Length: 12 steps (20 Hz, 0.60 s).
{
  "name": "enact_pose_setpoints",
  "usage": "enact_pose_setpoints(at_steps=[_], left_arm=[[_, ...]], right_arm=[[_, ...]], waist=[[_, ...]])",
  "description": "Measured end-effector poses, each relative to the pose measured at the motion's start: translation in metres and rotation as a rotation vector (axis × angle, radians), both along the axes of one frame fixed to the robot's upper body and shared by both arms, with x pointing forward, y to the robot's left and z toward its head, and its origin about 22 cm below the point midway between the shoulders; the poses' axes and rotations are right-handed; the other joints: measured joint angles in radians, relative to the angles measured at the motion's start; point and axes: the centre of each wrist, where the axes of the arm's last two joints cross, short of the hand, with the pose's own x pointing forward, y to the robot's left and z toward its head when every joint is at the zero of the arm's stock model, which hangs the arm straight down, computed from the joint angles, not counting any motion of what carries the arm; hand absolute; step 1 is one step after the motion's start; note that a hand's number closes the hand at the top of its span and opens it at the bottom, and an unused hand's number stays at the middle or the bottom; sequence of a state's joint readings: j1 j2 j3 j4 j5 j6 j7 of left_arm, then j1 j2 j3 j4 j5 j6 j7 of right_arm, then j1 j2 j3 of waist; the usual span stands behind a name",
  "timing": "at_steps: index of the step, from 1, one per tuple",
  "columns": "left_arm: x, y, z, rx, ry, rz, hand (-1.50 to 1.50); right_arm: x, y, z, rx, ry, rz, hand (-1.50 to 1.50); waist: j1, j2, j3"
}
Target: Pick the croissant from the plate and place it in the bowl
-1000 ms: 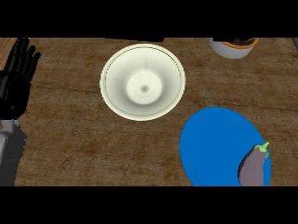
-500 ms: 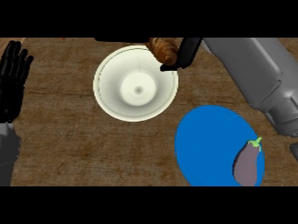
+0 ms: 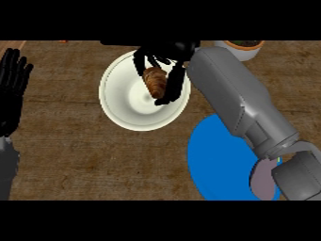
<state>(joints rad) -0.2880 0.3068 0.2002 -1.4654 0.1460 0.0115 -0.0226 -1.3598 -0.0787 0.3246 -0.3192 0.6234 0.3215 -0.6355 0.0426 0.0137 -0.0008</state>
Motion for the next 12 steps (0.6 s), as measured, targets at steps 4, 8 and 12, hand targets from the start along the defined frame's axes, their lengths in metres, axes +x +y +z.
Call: enact_pose_setpoints(at_steps=[4,8,12], left_arm=[[0.0,-0.003,-0.001,0.0,-0.006,-0.004,0.0],[0.005,-0.008,0.005,-0.001,-0.008,-0.013,0.0],[0.005,-0.006,0.003,0.006,-0.008,-0.016,0.0]], right_arm=[[-0.004,0.004,-0.026,0.002,0.105,-0.038,-1.5],[-0.006,0.005,-0.039,0.096,0.234,-0.05,-1.5],[-0.006,0.0,-0.048,0.26,0.302,-0.08,-1.5]], waist=[[0.005,0.003,0.0],[0.015,0.006,0.0],[0.017,0.007,0.001]])
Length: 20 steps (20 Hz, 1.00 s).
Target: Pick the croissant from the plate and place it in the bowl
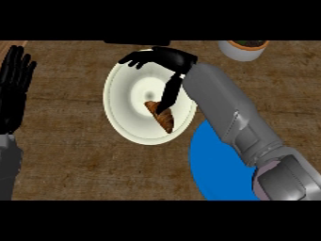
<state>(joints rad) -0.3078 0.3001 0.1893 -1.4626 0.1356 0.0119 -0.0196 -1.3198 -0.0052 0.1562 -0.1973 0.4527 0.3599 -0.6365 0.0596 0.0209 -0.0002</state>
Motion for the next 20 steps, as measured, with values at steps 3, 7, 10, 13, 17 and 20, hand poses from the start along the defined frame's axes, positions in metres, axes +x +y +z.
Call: enact_pose_setpoints(at_steps=[3,7,10,13,17,20], left_arm=[[0.0,-0.002,0.0,-0.001,-0.007,-0.009,0.0],[-0.002,-0.003,-0.001,0.001,-0.014,-0.015,0.0],[-0.002,-0.006,0.002,-0.001,-0.017,-0.025,0.0],[-0.002,-0.007,0.005,-0.004,-0.029,-0.036,0.0],[0.003,-0.014,0.013,-0.005,-0.04,-0.051,0.0],[0.006,-0.018,0.016,-0.006,-0.051,-0.059,0.0]], right_arm=[[0.004,-0.004,0.007,0.121,0.012,-0.076,-1.5],[0.015,-0.032,0.022,0.227,0.036,-0.192,-1.5],[0.023,-0.06,0.033,0.278,0.063,-0.278,-1.5],[0.029,-0.092,0.041,0.319,0.087,-0.333,-1.5],[0.032,-0.129,0.05,0.368,0.099,-0.375,-1.5],[0.032,-0.153,0.055,0.395,0.105,-0.392,-1.5]], waist=[[0.004,0.004,0.0],[0.014,0.008,0.0],[0.023,0.013,0.0],[0.034,0.02,0.001],[0.049,0.035,0.002],[0.06,0.043,0.003]])
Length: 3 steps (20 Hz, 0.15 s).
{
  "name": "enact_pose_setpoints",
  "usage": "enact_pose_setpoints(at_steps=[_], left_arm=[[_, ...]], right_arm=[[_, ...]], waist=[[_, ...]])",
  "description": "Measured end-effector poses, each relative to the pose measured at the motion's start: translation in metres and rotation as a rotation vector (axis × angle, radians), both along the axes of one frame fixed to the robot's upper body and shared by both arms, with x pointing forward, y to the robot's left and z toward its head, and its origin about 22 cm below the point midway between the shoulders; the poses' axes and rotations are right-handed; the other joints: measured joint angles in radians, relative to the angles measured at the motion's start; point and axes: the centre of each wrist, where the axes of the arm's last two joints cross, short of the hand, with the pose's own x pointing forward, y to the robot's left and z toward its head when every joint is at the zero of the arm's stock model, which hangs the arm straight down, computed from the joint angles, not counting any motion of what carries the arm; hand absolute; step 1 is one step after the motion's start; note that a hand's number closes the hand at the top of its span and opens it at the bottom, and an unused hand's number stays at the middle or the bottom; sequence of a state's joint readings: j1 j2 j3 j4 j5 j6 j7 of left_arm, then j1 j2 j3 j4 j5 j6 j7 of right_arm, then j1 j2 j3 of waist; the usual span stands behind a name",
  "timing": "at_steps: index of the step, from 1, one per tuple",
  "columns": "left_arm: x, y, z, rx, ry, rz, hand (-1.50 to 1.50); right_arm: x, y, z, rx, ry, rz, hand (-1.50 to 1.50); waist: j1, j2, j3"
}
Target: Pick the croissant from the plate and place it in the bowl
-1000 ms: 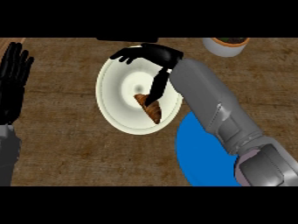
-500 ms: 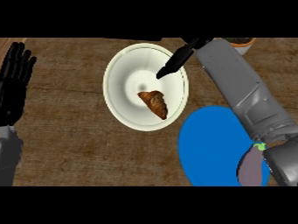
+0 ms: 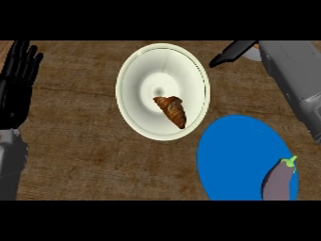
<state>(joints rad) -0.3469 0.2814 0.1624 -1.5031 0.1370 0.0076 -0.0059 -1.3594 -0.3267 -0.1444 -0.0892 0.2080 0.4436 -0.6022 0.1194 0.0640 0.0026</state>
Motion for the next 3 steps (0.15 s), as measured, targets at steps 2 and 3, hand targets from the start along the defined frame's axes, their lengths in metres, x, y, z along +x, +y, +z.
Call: enact_pose_setpoints(at_steps=[2,3], left_arm=[[0.001,-0.001,0.0,0.001,-0.005,-0.004,0.0],[0.002,-0.002,0.001,-0.002,-0.007,-0.009,0.0]], right_arm=[[0.0,-0.015,0.005,0.007,0.003,-0.007,-1.5],[-0.001,-0.024,0.006,0.009,0.005,-0.016,-1.5]], waist=[[0.007,0.005,0.0],[0.01,0.006,0.001]])
